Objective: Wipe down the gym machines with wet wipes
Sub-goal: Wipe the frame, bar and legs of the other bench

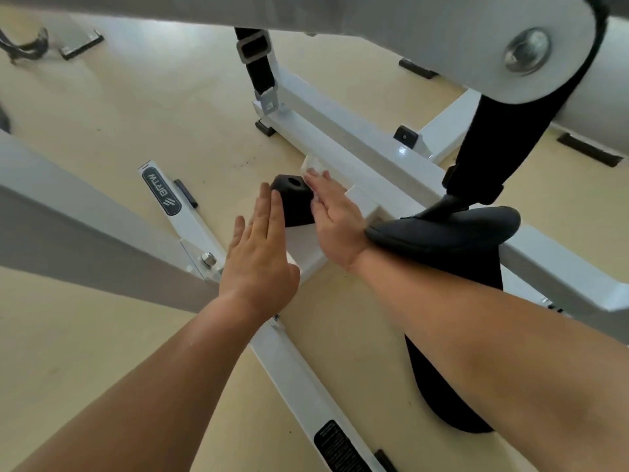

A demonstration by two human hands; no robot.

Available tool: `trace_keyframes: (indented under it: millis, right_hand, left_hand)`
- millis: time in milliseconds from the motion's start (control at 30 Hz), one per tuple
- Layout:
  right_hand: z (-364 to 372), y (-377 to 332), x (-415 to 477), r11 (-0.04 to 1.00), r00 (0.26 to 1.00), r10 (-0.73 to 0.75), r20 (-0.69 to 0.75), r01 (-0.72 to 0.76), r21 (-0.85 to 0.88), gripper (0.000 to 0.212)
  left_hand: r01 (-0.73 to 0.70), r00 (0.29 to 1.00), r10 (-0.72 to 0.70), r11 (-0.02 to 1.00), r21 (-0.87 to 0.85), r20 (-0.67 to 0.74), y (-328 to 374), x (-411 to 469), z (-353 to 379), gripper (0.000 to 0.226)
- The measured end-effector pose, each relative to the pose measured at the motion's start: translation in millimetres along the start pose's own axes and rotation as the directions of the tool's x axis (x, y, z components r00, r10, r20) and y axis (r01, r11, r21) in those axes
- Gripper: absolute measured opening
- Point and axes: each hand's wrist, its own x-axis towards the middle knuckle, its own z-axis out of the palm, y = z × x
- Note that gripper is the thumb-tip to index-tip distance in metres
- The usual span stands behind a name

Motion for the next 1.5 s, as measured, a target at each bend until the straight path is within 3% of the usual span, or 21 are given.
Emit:
trace_keyframes:
  millis: [67,133,300,433,600,667,800,867,967,1067,1167,1267,1367,1500]
  right_hand:
    - [0,-3,-5,0.977,0.984,-0.177,-0.005,0.175,-0.124,0.047]
    - [-4,-3,0,0.952,0.968,-0.252,-0.011,0.245,-0.183,0.045]
    - [-11,-6,16,0.984,0.999,0.028,-0.036,-0.033,-0.174,0.046]
    - [-14,-15,14,0.981,0.986,-0.043,-0.159,0.011,-0.196,0.036]
    - [-10,-34,5,0.959,0.936,-0.270,-0.224,0.241,-0.148,0.027]
    - [-6,-35,10,0.982,0.958,-0.188,-0.216,0.176,-0.072,0.027]
    - [-7,-28,20,0.988,0.986,0.153,-0.068,-0.151,0.023,0.036]
    - [-7,-27,22,0.986,0.986,0.167,-0.014,-0.168,-0.024,0.038]
    - [-10,-27,21,0.989,0.991,0.131,0.019,-0.129,-0.079,0.039]
    - [-13,-26,18,0.989,0.994,0.063,-0.084,-0.074,-0.126,0.031]
    - [-7,-39,15,0.937,0.964,-0.185,-0.191,0.114,-0.329,0.028]
    - [-3,-51,12,0.859,0.932,-0.360,-0.023,0.322,-0.398,0.025]
    - [-9,-44,18,0.778,0.918,-0.278,0.284,0.388,-0.494,0.035]
    - [-8,-43,23,0.749,0.919,-0.236,0.315,0.379,-0.544,0.038]
  left_hand:
    - [0.020,1.000,-0.019,1.000,-0.018,0.025,-2,-5,0,0.106]
    - [0.022,0.999,-0.021,0.999,-0.042,0.033,-1,-5,-4,0.103]
    - [0.037,0.998,-0.034,0.996,-0.077,0.045,5,-5,-9,0.100]
    - [0.036,0.999,-0.032,0.994,-0.099,0.038,2,-7,-6,0.103]
    - [0.029,0.999,-0.024,0.987,-0.159,0.032,-5,-7,-2,0.107]
    - [0.038,0.999,-0.035,0.981,-0.188,0.023,-3,-7,2,0.109]
    - [0.049,0.999,-0.046,0.976,-0.213,0.015,-3,-6,6,0.110]
    - [0.045,0.999,-0.043,0.977,-0.207,0.017,-4,-6,7,0.110]
    - [0.050,0.999,-0.048,0.979,-0.198,0.019,-5,-6,10,0.111]
    - [0.048,0.999,-0.045,0.979,-0.198,0.023,-7,-6,13,0.112]
    - [0.026,0.999,-0.020,0.979,-0.204,0.030,-9,-4,11,0.112]
    - [-0.019,1.000,0.025,0.964,-0.266,0.019,-10,-6,5,0.110]
    - [0.021,1.000,-0.024,0.896,-0.444,-0.001,-7,-13,2,0.102]
    - [0.109,0.989,-0.140,0.899,-0.424,-0.042,-6,-20,3,0.090]
